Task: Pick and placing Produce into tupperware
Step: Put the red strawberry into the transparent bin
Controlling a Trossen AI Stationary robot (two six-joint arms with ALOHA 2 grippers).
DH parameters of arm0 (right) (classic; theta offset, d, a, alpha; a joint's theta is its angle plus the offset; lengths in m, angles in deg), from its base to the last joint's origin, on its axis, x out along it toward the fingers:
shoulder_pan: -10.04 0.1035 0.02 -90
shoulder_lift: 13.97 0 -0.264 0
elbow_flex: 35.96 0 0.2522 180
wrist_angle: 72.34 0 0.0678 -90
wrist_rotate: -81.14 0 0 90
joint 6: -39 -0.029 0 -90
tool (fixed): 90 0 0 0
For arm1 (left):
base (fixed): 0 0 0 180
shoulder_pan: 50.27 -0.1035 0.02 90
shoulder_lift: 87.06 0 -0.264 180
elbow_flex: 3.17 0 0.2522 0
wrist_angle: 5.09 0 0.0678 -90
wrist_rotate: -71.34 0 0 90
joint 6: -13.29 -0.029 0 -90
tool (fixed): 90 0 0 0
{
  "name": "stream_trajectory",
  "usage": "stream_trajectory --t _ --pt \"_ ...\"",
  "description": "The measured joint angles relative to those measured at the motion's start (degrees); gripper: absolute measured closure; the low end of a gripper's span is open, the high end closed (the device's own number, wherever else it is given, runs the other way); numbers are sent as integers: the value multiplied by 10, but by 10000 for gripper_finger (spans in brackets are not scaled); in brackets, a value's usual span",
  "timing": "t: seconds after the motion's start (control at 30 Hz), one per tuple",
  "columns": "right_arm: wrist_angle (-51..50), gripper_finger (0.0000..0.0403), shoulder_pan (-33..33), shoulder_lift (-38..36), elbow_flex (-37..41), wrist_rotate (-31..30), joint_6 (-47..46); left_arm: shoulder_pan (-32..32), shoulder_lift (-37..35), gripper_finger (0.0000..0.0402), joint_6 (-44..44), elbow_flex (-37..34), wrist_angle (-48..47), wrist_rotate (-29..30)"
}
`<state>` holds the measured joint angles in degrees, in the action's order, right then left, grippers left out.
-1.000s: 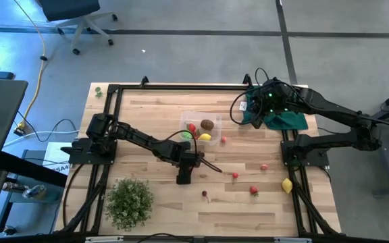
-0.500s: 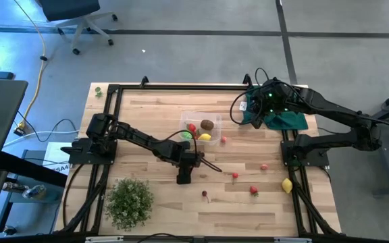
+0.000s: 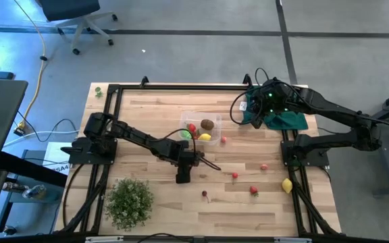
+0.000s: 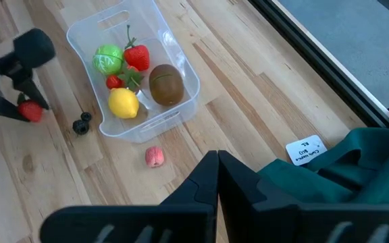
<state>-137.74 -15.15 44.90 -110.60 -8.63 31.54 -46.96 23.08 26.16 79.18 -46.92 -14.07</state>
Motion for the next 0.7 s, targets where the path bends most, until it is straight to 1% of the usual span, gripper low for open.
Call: stream_trajectory --t 0.1,0.2,0.3,0.4,0.5,0.57,0.63,0.7 --pt "0 402 0 0 0 0 0 0 -33 258 0 1 4 17" --pt "0 402 0 0 0 0 0 -2 -71 256 -4 1 5 50" --pt "0 402 0 0 0 0 0 -15 -113 256 -20 6 9 72" --pt "0 402 0 0 0 0 0 -40 -139 255 -48 30 -8 91" --pt "0 402 0 0 0 0 0 -73 -145 255 -102 77 -24 110" --pt "0 402 0 0 0 0 0 -101 -144 255 -131 115 -53 110" --pt "0 402 0 0 0 0 0 -130 -137 255 -157 145 -60 104" --pt "0 402 0 0 0 0 0 -155 -123 255 -181 162 -77 104"
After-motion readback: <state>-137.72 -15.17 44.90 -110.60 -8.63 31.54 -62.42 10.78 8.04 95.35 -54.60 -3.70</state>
